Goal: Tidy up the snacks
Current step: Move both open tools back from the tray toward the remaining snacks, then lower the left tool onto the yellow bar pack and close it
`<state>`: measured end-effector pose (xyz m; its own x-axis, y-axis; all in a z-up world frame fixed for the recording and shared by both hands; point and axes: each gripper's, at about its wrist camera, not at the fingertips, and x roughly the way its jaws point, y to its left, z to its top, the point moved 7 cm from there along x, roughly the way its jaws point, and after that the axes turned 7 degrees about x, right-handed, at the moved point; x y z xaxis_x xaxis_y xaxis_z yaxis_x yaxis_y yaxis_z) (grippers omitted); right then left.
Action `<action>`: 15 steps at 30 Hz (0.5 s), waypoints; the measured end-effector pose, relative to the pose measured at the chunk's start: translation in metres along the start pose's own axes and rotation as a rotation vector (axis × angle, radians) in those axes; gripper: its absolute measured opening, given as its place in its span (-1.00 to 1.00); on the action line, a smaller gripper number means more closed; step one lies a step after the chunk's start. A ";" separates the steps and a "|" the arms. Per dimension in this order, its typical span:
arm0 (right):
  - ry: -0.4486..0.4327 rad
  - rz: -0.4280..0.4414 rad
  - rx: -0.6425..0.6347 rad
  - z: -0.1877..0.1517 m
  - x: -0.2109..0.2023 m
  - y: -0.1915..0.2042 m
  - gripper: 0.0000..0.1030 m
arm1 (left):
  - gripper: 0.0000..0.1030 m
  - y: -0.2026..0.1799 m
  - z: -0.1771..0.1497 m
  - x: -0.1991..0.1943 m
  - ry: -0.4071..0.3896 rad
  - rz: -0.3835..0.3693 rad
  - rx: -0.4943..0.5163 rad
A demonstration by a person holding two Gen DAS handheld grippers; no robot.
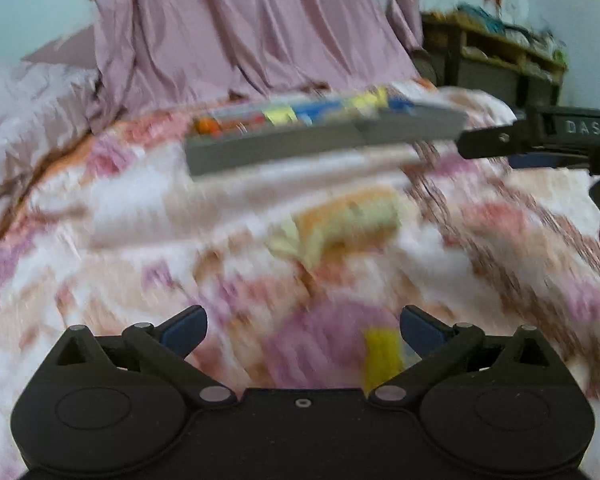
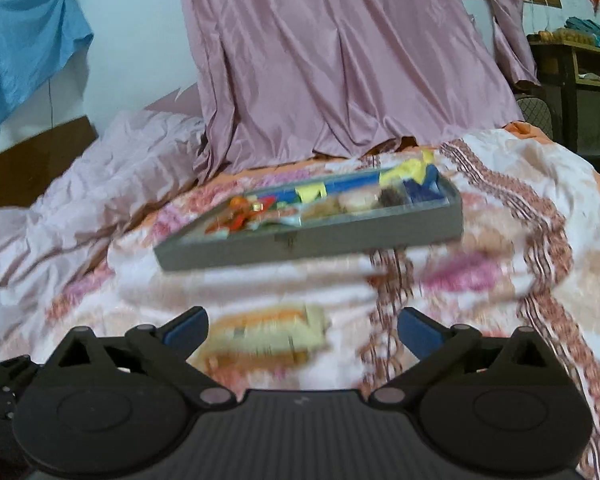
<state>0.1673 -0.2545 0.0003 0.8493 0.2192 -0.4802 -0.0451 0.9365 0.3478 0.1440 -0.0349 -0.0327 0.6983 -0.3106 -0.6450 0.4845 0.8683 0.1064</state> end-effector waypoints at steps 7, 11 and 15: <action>0.011 -0.035 0.049 -0.014 -0.004 -0.011 0.99 | 0.98 -0.033 -0.020 0.002 0.024 -0.104 0.054; 0.035 -0.034 0.091 -0.019 0.001 -0.018 0.99 | 0.96 -0.038 -0.027 0.013 0.066 -0.144 0.030; 0.055 -0.034 0.105 -0.022 0.007 -0.018 0.99 | 0.94 -0.043 -0.025 0.020 0.077 -0.166 0.025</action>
<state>0.1626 -0.2643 -0.0269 0.8192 0.2052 -0.5355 0.0410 0.9104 0.4116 0.1241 -0.0685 -0.0697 0.5659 -0.4173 -0.7111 0.6033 0.7974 0.0123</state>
